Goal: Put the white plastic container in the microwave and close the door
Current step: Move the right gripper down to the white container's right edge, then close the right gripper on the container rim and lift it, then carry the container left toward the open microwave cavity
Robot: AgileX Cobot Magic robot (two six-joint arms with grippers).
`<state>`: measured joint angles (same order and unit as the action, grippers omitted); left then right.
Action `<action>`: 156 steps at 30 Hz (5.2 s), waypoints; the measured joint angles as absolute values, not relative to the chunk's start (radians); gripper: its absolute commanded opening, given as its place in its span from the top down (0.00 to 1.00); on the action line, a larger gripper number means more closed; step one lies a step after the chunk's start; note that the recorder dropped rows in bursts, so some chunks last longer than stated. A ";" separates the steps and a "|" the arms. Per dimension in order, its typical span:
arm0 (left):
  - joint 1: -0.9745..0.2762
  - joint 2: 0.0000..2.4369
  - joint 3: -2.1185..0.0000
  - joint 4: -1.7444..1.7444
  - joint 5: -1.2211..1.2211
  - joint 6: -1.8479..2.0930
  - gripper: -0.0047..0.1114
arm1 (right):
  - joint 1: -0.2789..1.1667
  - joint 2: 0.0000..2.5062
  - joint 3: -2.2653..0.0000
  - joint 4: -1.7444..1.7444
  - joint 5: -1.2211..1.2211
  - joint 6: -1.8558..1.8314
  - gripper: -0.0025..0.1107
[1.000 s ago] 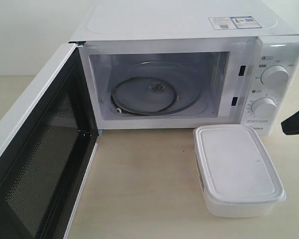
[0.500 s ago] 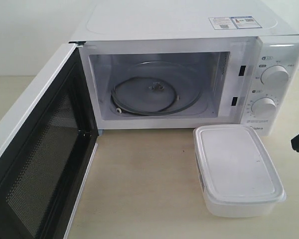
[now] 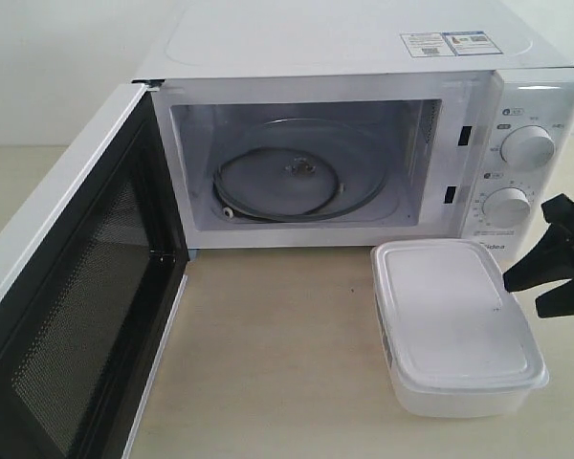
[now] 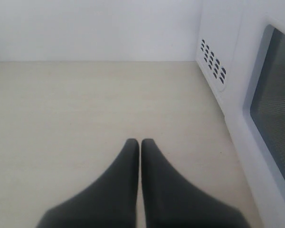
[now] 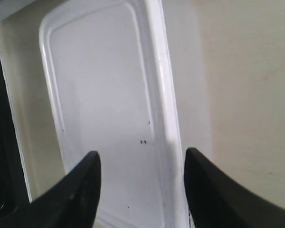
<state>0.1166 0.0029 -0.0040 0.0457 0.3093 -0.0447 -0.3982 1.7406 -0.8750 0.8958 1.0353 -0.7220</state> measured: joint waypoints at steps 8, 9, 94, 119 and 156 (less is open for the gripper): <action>0.117 0.003 -0.004 0.046 0.309 -0.045 0.93 | -0.379 1.772 -0.877 0.913 0.974 -0.736 0.53; 0.117 0.003 -0.004 0.046 0.309 -0.045 0.93 | -0.378 1.772 -0.877 0.920 0.966 -0.743 0.53; 0.117 0.003 -0.004 0.046 0.309 -0.045 0.93 | 0.000 1.149 -0.546 1.178 0.912 -0.905 0.98; 0.117 0.003 -0.004 0.046 0.309 -0.045 0.93 | 0.237 1.111 -0.444 1.308 0.582 -0.904 0.98; 0.117 0.003 -0.004 0.046 0.309 -0.045 0.93 | 0.766 1.326 -0.240 0.592 -0.773 0.821 0.98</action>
